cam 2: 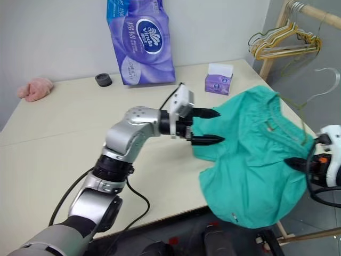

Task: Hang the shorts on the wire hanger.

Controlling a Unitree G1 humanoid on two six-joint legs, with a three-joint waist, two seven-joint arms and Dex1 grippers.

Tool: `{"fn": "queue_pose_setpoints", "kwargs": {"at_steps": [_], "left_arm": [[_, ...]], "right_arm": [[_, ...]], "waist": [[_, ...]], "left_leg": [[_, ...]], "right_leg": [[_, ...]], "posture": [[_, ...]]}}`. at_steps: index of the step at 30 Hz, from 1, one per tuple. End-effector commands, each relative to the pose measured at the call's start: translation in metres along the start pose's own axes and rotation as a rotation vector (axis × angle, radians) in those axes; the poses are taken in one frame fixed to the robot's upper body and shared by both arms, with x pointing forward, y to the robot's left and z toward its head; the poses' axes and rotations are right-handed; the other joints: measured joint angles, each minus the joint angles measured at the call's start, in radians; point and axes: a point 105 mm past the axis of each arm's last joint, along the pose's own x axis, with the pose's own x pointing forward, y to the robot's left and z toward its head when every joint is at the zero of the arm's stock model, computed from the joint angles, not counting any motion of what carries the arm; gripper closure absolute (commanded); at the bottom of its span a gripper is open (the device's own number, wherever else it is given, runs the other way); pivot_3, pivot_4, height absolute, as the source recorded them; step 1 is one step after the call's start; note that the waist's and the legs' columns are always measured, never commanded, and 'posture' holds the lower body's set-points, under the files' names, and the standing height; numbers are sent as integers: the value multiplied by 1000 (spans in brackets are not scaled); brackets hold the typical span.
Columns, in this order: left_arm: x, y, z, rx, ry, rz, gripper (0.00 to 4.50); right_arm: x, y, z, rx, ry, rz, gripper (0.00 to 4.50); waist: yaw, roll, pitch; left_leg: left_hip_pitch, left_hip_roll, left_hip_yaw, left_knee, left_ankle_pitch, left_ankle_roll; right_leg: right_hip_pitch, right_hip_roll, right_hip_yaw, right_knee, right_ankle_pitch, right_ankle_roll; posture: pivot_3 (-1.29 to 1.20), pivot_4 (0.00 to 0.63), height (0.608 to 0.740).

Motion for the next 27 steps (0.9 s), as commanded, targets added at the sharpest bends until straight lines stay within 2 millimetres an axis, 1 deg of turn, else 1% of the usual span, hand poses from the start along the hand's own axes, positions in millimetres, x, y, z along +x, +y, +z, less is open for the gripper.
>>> {"fn": "queue_pose_setpoints", "kwargs": {"at_steps": [1,3,4,8,11,14,17,19,21,23,27], "left_arm": [[25,-14,26,65,-39,-93,25],[33,-17,31,64,-60,-122,25],[36,-17,33,70,-66,-124,25],[57,-32,49,99,-104,-200,25],[69,-37,63,136,-143,-223,25],[75,-35,74,159,-186,-208,25],[85,-23,85,199,-210,-134,25],[89,-17,88,228,-212,-90,25],[91,-16,91,226,-225,-81,25],[92,-15,91,245,-228,-72,25],[93,-12,91,282,-229,-36,25]], "right_arm": [[-33,-19,20,6,-120,-179,4500],[-44,-26,26,21,-158,-252,4500],[-48,-29,28,28,-167,-277,4500],[-69,-42,41,78,-238,-415,4500],[-75,-51,47,150,-290,-491,4500],[-78,-56,53,238,-321,-542,4500],[-86,-71,59,316,-317,-635,4500],[-89,-76,64,341,-312,-664,4500],[-89,-81,70,351,-303,-678,4500],[-88,-85,71,366,-292,-686,4500],[-91,-103,76,383,-279,-736,4500]], "waist": [[-18,1,10],[-44,2,15],[-55,1,15],[-113,0,16],[-154,-1,16],[-186,-3,18],[-207,-4,19],[-217,-4,21],[-226,-5,26],[-232,-5,35],[-229,-4,45]], "left_leg": [[-2,-1,0,0,0,0],[-3,-1,1,-1,-1,1],[-3,-1,2,-1,-3,4],[-2,-1,6,-3,-6,10],[-2,-2,12,-4,-8,14],[-1,-2,19,-6,-11,18],[1,-4,26,-8,-12,21],[3,-7,30,-11,-12,22],[8,-10,34,-20,-11,23],[11,-11,38,-20,-12,24],[10,-12,43,-19,-14,28]], "right_leg": [[0,0,0,0,0,1],[0,-1,1,-1,-1,2],[0,0,2,-1,-3,5],[0,0,7,-4,-5,8],[1,0,12,-9,-6,9],[2,-1,19,-18,-5,13],[3,-2,22,-21,-5,17],[3,-4,26,-25,-4,20],[6,-2,39,-33,-2,23],[9,-2,46,-35,-1,26],[9,-2,52,-36,-1,32]], "posture": [[-535,208,740],[-535,208,740],[-570,206,740],[-595,198,740],[-602,188,740],[-599,187,740],[-582,197,740],[-570,212,740],[-561,224,740],[-547,235,740],[-518,249,740]]}}
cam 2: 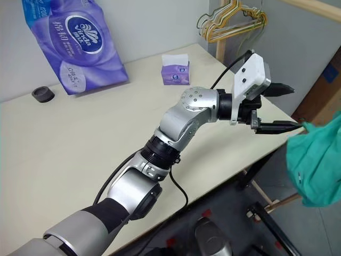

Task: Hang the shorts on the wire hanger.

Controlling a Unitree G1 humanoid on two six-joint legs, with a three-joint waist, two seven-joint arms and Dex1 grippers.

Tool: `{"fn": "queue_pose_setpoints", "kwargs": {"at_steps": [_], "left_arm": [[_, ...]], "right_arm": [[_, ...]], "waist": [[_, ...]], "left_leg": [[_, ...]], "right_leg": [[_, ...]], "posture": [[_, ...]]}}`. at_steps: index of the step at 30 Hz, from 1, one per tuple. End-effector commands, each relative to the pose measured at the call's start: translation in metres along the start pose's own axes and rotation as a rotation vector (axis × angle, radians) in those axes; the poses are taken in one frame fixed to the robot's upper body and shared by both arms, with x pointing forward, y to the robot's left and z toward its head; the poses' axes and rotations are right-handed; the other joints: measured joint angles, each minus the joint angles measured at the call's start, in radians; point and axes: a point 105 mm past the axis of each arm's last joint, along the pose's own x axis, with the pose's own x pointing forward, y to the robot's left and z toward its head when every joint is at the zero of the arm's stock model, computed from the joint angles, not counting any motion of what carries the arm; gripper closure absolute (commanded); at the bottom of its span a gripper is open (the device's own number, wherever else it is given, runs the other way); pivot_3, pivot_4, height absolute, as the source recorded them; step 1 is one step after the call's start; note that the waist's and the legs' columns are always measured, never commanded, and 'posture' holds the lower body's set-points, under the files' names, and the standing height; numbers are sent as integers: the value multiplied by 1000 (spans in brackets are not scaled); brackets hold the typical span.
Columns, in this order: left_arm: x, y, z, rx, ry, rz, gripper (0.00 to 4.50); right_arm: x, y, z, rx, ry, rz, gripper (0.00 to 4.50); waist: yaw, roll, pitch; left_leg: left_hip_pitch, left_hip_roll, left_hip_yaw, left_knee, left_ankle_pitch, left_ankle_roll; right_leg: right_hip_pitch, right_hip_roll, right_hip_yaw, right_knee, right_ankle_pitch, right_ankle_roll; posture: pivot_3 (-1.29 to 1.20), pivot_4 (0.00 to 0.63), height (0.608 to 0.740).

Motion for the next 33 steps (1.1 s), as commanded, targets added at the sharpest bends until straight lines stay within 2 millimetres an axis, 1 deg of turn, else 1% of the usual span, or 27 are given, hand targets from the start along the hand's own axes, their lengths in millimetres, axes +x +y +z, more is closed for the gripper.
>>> {"fn": "queue_pose_setpoints", "kwargs": {"at_steps": [1,5,9,14,15,17,22,25,30,33], "left_arm": [[3,3,15,54,-36,18,25],[3,5,14,69,-33,27,25],[7,7,18,83,-42,32,25],[10,8,21,89,-57,29,25],[11,8,22,93,-61,27,25],[15,7,25,101,-77,19,25],[22,0,28,113,-99,-24,25],[27,-5,29,116,-111,-48,25],[33,-10,30,116,-122,-71,25],[34,-22,33,110,-143,-149,25]], "right_arm": [[0,-7,25,27,-69,-29,4500],[13,-15,28,42,-40,-37,4500],[29,-19,18,71,33,-17,4500],[39,-23,14,72,56,-20,4500],[41,-23,13,73,62,-22,4500],[44,-25,10,80,73,-25,4500],[49,-26,4,93,91,-28,4500],[49,-25,-1,92,104,-22,4500],[50,-23,-4,95,99,-28,4500],[51,-22,-1,75,83,-36,4500]], "waist": [[4,1,6],[14,1,18],[23,2,18],[27,5,17],[25,8,14],[25,9,14],[20,16,9],[19,17,6],[19,18,4],[19,18,4]], "left_leg": [[0,0,1,0,0,1],[0,0,5,0,-1,1],[0,0,8,0,-1,2],[0,-1,13,0,-3,4],[1,-1,13,0,-3,4],[1,-1,14,0,-3,4],[1,-1,15,1,-3,4],[2,-1,16,2,-3,4],[1,-1,16,2,-3,5],[1,-2,17,3,-3,5]], "right_leg": [[0,0,1,0,0,1],[-1,0,5,0,0,3],[-4,0,9,1,0,4],[-5,-1,14,1,0,7],[-5,-1,15,1,1,8],[-5,-1,16,1,1,10],[-5,-1,17,2,2,12],[-5,-1,18,2,3,13],[-5,-1,18,2,4,16],[-5,-1,19,2,5,17]], "posture": [[-513,250,740],[-501,246,740],[-492,215,740],[-489,191,740],[-490,172,740],[-494,160,740],[-506,134,740],[-510,118,740],[-500,117,740],[-494,125,740]]}}
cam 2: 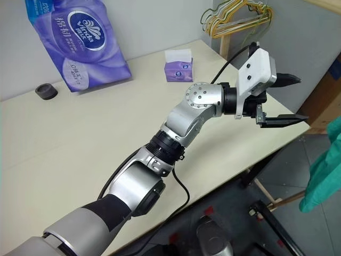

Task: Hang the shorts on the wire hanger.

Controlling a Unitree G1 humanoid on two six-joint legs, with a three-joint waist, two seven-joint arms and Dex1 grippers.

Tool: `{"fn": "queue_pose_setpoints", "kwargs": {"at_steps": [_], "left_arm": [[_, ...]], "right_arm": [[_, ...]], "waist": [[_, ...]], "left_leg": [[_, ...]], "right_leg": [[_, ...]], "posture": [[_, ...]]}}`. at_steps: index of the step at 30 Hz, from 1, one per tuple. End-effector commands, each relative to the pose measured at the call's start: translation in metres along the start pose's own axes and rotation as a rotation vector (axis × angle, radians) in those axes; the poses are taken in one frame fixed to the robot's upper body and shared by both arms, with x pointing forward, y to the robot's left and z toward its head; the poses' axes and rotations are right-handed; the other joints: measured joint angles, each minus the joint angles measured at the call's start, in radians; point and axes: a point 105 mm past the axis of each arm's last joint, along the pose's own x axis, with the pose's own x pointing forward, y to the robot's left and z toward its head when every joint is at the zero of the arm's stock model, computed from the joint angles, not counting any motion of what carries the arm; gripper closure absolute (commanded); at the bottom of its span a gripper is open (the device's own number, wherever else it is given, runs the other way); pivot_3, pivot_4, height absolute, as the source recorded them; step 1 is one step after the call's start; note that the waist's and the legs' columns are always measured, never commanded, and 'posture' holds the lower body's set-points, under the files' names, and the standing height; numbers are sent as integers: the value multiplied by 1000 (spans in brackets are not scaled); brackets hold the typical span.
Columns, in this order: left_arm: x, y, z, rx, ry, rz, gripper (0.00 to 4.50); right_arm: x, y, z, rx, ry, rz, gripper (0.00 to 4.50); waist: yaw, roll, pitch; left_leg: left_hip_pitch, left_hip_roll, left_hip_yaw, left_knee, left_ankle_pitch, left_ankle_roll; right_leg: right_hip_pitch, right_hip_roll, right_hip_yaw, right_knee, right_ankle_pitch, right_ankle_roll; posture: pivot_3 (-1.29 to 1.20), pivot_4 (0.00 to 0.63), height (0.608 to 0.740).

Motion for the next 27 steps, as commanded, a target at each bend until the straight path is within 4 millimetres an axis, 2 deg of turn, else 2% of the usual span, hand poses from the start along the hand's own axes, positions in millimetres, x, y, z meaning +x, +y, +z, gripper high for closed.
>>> {"fn": "queue_pose_setpoints", "kwargs": {"at_steps": [1,3,6,17,21,23,25,27], "left_arm": [[24,-29,29,36,-111,-155,25],[24,-29,26,35,-105,-157,25],[23,-26,22,24,-90,-142,0],[22,-19,22,-82,-111,-116,0],[21,-12,23,-116,-121,-92,0],[20,-9,24,-133,-129,-79,0],[19,-6,24,-139,-130,-62,0],[17,-2,23,-142,-130,-37,0]], "right_arm": [[-6,0,10,-22,-47,-5,4500],[-8,0,13,-29,-66,-10,4500],[-11,-2,15,-46,-80,-17,3783],[-48,5,19,-133,-160,9,19],[-54,7,17,-154,-194,29,19],[-61,12,18,-240,-217,15,19],[-68,20,22,-276,-263,24,19],[-79,37,29,-343,-330,50,19]], "waist": [[0,0,0],[-1,0,0],[-1,0,0],[-2,1,-1],[-4,1,-1],[-4,1,-1],[-4,1,-1],[-4,1,-1]], "left_leg": [[0,0,0,0,0,0],[0,0,0,0,0,0],[0,0,1,0,0,0],[1,0,1,0,0,0],[1,0,1,0,0,0],[1,-1,2,0,0,1],[1,-1,1,0,0,1],[1,-1,2,0,0,1]], "right_leg": [[0,0,0,0,0,0],[0,0,0,0,0,0],[0,0,1,0,0,0],[0,0,1,2,0,0],[0,0,2,1,0,0],[0,0,2,2,0,1],[0,0,2,2,0,1],[0,0,2,2,0,1]], "posture": [[-494,126,740],[-493,128,740],[-486,136,740],[-481,138,740],[-475,143,740],[-468,143,740],[-454,141,740],[-442,139,740]]}}
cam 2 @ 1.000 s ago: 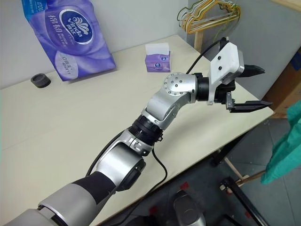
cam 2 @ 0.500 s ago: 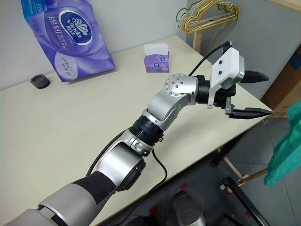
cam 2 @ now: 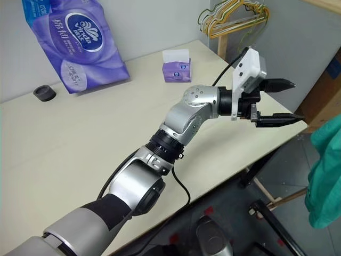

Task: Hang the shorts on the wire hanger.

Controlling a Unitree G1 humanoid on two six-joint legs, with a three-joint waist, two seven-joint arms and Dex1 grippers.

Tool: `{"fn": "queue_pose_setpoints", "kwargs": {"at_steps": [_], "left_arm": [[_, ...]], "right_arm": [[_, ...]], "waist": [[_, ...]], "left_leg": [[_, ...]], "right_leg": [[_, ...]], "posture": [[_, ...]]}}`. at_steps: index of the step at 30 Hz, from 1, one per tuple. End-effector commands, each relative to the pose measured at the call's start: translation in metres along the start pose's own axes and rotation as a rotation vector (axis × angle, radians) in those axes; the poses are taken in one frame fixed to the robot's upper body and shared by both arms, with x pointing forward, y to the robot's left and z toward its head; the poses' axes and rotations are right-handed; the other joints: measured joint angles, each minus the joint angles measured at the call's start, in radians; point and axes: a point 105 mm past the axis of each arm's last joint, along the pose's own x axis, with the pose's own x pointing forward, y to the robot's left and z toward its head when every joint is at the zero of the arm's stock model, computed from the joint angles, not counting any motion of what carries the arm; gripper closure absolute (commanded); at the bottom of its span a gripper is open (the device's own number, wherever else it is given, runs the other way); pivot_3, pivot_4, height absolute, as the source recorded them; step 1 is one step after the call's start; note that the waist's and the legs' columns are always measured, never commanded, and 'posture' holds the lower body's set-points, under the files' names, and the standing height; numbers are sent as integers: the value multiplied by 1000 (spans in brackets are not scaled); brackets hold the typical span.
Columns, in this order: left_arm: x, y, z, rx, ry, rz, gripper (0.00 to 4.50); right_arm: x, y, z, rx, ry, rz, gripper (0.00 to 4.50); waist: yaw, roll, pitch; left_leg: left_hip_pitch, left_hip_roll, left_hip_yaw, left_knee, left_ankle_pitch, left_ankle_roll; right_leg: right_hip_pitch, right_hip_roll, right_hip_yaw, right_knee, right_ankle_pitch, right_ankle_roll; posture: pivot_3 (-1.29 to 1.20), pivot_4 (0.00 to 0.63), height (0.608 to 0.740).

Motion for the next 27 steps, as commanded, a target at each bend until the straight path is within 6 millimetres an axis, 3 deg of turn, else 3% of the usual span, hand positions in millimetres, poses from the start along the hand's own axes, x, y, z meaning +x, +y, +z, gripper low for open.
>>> {"fn": "queue_pose_setpoints", "kwargs": {"at_steps": [1,7,10,14,15,18,19,21,23,27], "left_arm": [[25,-12,24,13,-82,-40,0],[13,3,26,26,-84,49,0],[-11,21,25,51,-67,168,0],[-71,49,4,76,32,440,0],[-97,55,-8,64,79,541,0],[-148,59,-31,56,183,746,0],[-161,60,-36,64,212,803,0],[-222,58,-60,46,324,1059,0],[-265,52,-72,41,405,1235,0],[-313,38,-83,62,509,1415,0]], "right_arm": [[-25,23,33,-132,-164,35,19],[-42,86,54,-462,-331,217,19],[-45,125,49,-568,-408,378,19],[-41,184,24,-620,-516,594,19],[-36,201,12,-626,-534,639,19],[-29,232,-9,-606,-574,723,19],[-27,238,-13,-588,-585,740,19],[-21,266,-33,-542,-620,817,19],[-18,283,-49,-527,-639,874,19],[-16,301,-70,-511,-629,968,19]], "waist": [[-1,0,0],[5,5,-3],[11,5,-4],[19,4,-14],[26,4,-17],[52,3,-25],[66,2,-26],[105,-1,-30],[144,-6,-35],[247,-16,-41]], "left_leg": [[0,0,0,0,0,0],[0,0,0,1,0,0],[0,0,0,1,0,0],[1,1,-2,1,0,0],[1,1,-3,1,0,0],[2,1,-5,3,1,-2],[2,1,-5,4,2,-2],[-4,1,-9,15,3,-5],[-5,2,-11,17,4,-6],[-11,1,-13,20,4,-6]], "right_leg": [[0,0,0,0,0,0],[0,0,0,0,1,1],[0,0,0,0,1,1],[0,0,0,2,2,0],[0,1,-1,4,3,-1],[-1,0,-2,11,6,-5],[-3,-1,-3,12,6,-5],[-9,-1,-4,19,6,-5],[-11,-4,-5,20,6,-6],[-17,-8,-11,27,8,-8]], "posture": [[-435,138,740],[-395,126,740],[-340,114,740],[-266,103,740],[-244,101,740],[-200,93,740],[-180,92,740],[-132,88,740],[-95,85,740],[-52,83,740]]}}
